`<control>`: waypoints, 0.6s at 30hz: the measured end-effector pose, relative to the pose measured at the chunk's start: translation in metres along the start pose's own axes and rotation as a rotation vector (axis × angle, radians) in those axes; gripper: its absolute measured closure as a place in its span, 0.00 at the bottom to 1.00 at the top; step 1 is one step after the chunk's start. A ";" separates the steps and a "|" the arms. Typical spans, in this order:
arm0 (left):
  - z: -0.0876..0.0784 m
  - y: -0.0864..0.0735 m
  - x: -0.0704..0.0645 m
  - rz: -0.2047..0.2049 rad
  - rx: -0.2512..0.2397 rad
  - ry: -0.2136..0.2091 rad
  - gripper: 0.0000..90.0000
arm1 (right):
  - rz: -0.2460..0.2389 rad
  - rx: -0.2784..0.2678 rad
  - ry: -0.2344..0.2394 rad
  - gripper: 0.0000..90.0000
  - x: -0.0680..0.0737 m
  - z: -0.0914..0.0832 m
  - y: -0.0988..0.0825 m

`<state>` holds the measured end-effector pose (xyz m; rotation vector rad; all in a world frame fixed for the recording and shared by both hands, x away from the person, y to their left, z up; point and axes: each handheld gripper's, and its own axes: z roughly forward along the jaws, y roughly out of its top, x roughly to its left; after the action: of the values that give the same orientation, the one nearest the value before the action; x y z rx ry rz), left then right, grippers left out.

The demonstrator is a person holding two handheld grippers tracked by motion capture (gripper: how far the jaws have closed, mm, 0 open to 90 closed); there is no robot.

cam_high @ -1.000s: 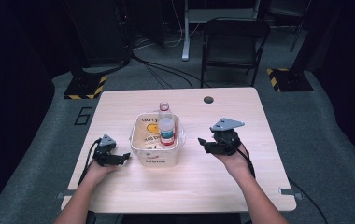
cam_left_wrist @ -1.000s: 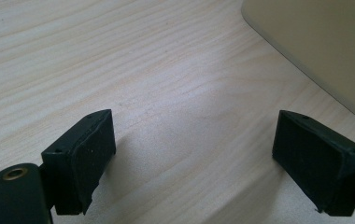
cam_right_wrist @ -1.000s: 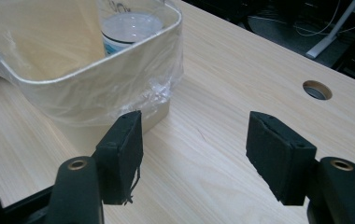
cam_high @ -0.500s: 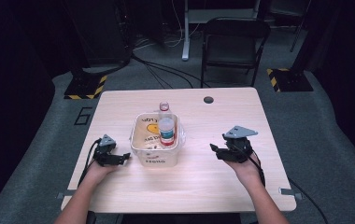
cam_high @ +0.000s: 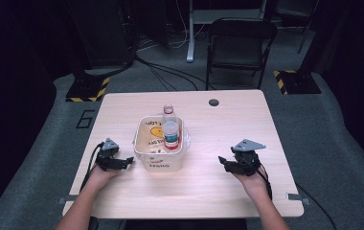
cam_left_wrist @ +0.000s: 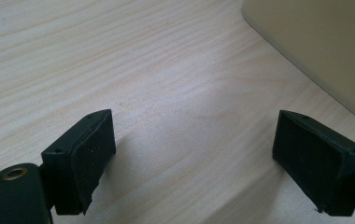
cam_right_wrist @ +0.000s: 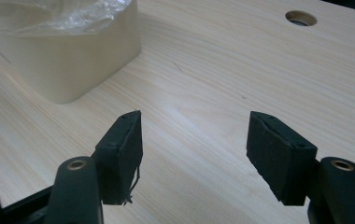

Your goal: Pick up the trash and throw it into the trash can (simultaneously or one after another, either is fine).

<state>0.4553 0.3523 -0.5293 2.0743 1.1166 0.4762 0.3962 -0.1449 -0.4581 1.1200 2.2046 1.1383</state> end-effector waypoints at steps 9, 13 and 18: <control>0.000 0.000 0.000 0.005 0.001 0.002 0.14 | 0.047 0.033 -0.001 0.39 -0.010 0.007 -0.019; 0.000 0.000 -0.001 0.017 0.004 -0.001 0.14 | 0.038 0.053 -0.005 0.39 -0.012 0.010 -0.024; 0.000 0.000 -0.002 0.008 0.004 -0.004 0.14 | 0.067 0.089 -0.017 0.39 -0.019 0.013 -0.032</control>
<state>0.4545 0.3506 -0.5291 2.0831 1.1084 0.4730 0.4016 -0.1649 -0.4916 1.2442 2.2396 1.0624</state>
